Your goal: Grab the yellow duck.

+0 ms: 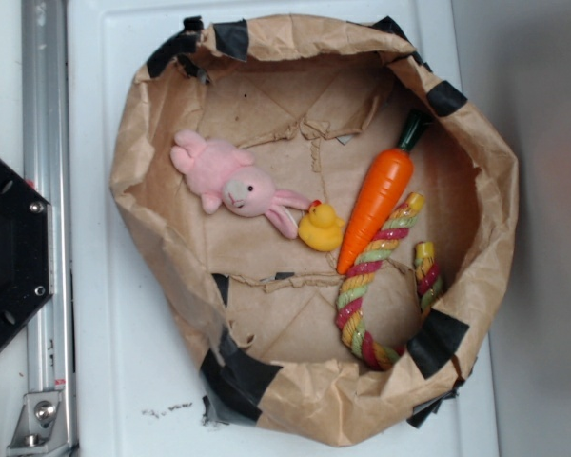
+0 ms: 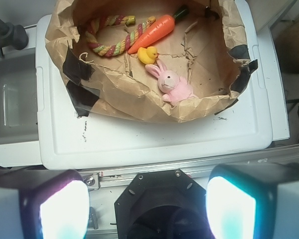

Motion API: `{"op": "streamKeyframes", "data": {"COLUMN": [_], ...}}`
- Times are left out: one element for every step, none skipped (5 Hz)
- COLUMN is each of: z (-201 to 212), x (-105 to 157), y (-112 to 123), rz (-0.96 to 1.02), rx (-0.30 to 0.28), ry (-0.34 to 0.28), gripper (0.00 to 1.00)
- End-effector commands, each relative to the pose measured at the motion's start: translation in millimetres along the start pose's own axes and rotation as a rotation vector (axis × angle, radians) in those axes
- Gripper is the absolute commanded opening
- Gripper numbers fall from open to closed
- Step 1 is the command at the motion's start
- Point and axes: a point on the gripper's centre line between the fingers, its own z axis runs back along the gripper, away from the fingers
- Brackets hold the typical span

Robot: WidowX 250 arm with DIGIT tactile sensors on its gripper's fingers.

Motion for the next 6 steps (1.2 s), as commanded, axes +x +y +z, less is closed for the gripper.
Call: {"op": "streamKeyframes", "data": {"z": [0,-7,-22,-47,-75,-99], "x": [0,41,67,90,114,139], "y": [0,11,18,20,30,32], "rz": [0.0,-0.02,-0.033,-0.072,-0.095,-0.071], "rx": [0.0,-0.006,-0.011,0.026,0.014,-0.048], "ry": [0.0,-0.074,-0.083,-0.076,-0.058,-0.084], "gripper": [1.0,1.0,1.0,1.0,1.0,1.0]}}
